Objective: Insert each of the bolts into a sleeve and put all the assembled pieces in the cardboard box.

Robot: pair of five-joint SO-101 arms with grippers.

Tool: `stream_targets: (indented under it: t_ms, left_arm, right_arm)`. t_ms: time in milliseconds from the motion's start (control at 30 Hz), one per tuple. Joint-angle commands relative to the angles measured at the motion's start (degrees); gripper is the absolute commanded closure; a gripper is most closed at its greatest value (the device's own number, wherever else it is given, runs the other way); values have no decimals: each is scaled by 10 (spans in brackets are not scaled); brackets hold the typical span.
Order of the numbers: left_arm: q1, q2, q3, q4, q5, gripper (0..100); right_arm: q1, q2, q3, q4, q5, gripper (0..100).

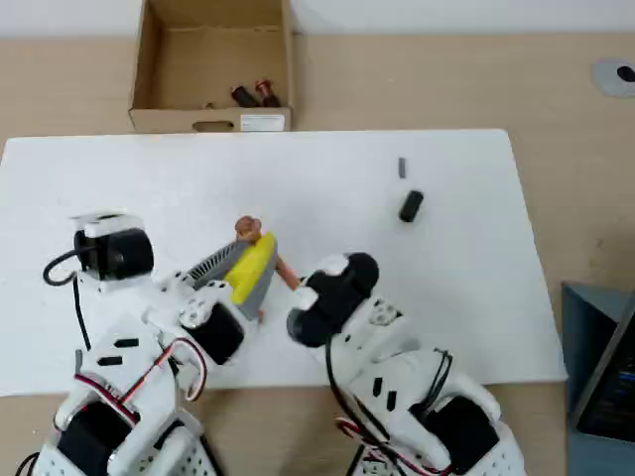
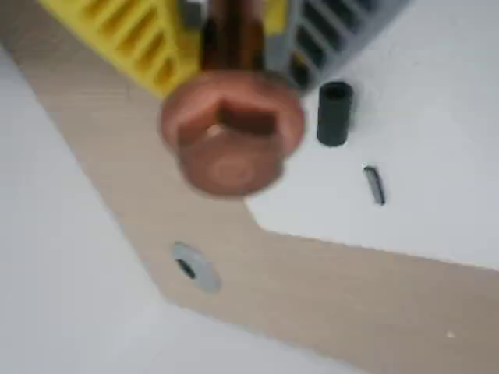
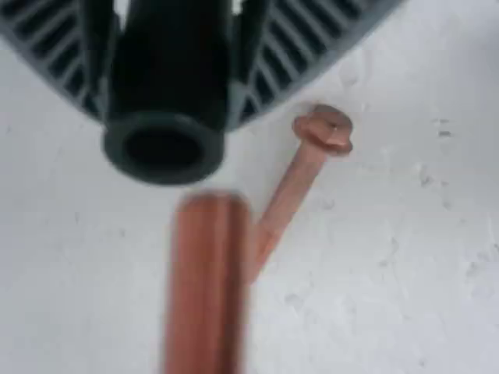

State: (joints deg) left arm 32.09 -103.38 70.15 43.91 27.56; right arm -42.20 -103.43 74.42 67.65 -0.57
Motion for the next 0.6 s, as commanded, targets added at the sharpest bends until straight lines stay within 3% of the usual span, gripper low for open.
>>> stream_targets:
  t_ms: [0, 200, 433, 567]
  left_arm:
    - [3, -11, 12, -14, -4, 998]
    - [-2, -11, 20, -15, -4, 998]
    - [-15, -11, 71, -115, -28, 998]
    - [-11, -11, 81, -127, -45, 998]
  right_arm:
    - [-8, -70, 0, -34, 18, 989]
    - [-8, -70, 0, -47, 40, 989]
    - [-27, -70, 1, -45, 40, 989]
    - [-26, -70, 0, -44, 40, 989]
